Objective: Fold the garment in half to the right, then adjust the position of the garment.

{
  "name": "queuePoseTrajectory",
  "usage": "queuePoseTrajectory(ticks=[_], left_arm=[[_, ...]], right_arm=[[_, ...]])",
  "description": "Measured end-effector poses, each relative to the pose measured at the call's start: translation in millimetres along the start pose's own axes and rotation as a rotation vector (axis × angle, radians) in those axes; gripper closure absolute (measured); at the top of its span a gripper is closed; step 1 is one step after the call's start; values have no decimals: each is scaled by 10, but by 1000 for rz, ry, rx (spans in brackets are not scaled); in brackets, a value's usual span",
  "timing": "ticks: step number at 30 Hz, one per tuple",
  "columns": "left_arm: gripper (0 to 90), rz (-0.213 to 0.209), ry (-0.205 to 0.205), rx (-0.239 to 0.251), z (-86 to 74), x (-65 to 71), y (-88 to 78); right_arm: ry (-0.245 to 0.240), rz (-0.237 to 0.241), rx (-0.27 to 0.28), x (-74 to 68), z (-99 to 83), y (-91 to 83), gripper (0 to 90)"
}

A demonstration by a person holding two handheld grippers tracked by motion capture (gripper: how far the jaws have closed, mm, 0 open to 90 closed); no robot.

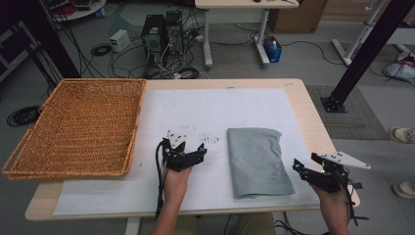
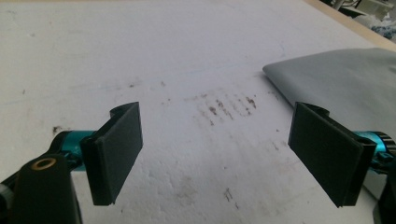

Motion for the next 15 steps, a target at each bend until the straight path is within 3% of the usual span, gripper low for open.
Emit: queuePoseTrajectory(ticks=[4,10,15], left_arm=[[178,-4,0,0,23,-27,-20],[178,-16,1,-23,0,-19,-2],[178,-79,32,-23,11,172,36]], right_arm=[[20,-38,36,86,132,35,116],[4,-8,19,40,140,85,116],[1,-4,20,23,134,87,116]])
Point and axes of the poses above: each handheld gripper's, and its own axes: y roughly forward along the jaws, z roughly out of its top, x roughly to its right, the point moved 6 cm from there along y, roughly forward along the jaws, and after that the axes turned 9 degrees about z, right-handed, at the moved point
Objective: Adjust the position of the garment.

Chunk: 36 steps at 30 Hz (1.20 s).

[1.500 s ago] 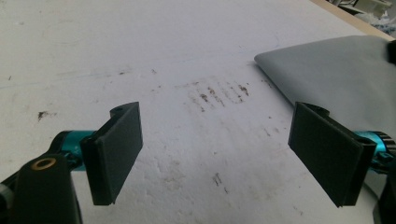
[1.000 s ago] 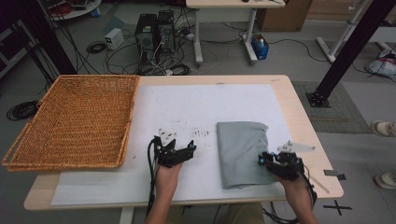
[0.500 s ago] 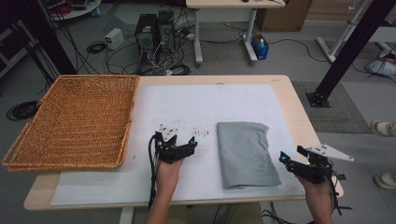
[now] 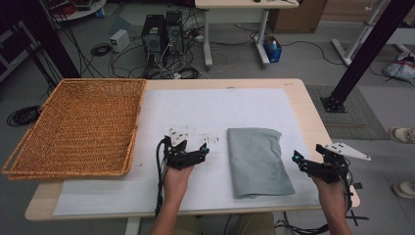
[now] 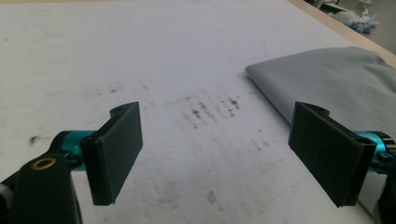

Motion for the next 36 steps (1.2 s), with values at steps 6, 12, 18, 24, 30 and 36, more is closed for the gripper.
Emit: queuePoseTrajectory(ticks=[6,12,18,24,30,36], left_arm=[[178,-52,41,-45,-27,222,153],[178,-156,124,-156,-158,702,452],[246,-196,110,-233,-261,919,612],[498,-194,125,-227,-317,1030,589],[804,-237,130,-227,-321,1047,594],[825,-245,99,-187,-202,833,579]], right_arm=[[1,-6,5,23,15,-40,116],[4,-11,-8,45,-35,-40,116],[0,-11,-14,37,-55,-41,116],[-10,-8,-20,23,-61,-45,116],[-9,-6,-22,0,-61,-26,116],[-11,-11,-24,4,-55,-36,116]])
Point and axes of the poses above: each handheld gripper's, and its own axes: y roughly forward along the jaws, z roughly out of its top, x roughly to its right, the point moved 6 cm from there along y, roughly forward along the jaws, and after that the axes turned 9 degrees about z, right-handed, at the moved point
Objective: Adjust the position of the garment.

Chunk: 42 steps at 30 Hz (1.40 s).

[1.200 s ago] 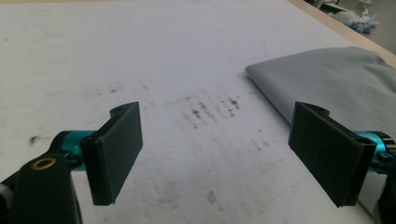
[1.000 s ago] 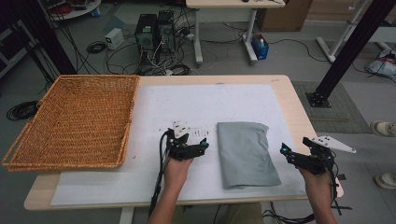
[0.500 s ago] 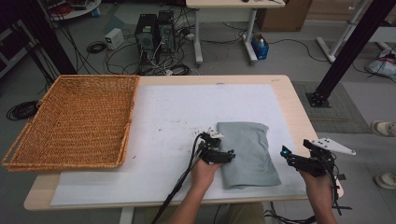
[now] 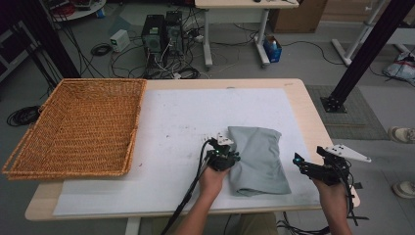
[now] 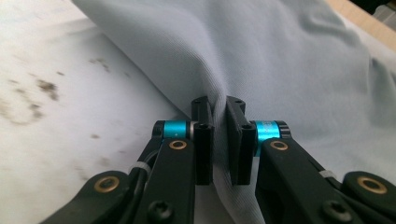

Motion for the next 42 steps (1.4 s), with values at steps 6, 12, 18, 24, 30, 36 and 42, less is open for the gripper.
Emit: queuePoseTrajectory(ticks=[6,12,18,24,30,36,42], left_arm=[[826,44,-34,17,25,-384,-162],[826,115,-99,27,-67,-856,-395],[826,179,-179,46,-219,-1254,-613],[824,206,-188,71,-300,-1417,-735],[167,240,-204,135,-211,-1371,-806],[153,201,-182,198,-113,-1278,-994],[153,198,-155,222,-48,-1229,-1075]], right_arm=[[5,0,-6,3,-16,10,116],[-4,16,-12,-69,4,83,116],[-12,28,-18,-130,27,147,116],[-16,30,-21,-159,45,182,116],[-18,38,-32,-191,39,218,116],[-28,46,-28,-231,61,213,116],[-38,54,-27,-268,69,192,116]])
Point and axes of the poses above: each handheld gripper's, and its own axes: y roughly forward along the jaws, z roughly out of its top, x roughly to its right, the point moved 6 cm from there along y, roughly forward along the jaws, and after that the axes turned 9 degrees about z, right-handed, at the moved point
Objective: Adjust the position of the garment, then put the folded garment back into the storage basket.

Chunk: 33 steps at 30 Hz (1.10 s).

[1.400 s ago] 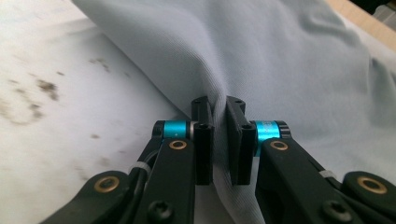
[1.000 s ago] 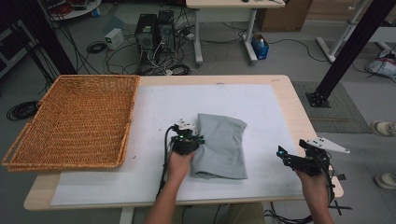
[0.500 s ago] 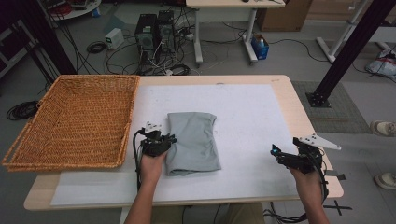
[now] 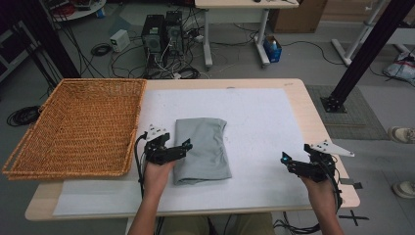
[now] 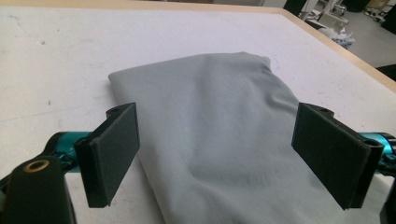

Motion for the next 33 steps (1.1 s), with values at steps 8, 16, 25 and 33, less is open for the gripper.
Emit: queuePoseTrajectory(ticks=[8,16,25,33], left_arm=[[153,9,29,-14,-7,21,11],[153,86,27,-123,-126,-99,273],[170,128,42,-254,-304,-105,497],[435,89,37,-211,-391,-79,441]], right_arm=[[3,-2,6,9,-1,-45,116],[-4,-1,-2,-3,1,-18,116],[-1,-5,-8,20,-47,-65,116],[3,-4,-7,27,-54,-71,116]])
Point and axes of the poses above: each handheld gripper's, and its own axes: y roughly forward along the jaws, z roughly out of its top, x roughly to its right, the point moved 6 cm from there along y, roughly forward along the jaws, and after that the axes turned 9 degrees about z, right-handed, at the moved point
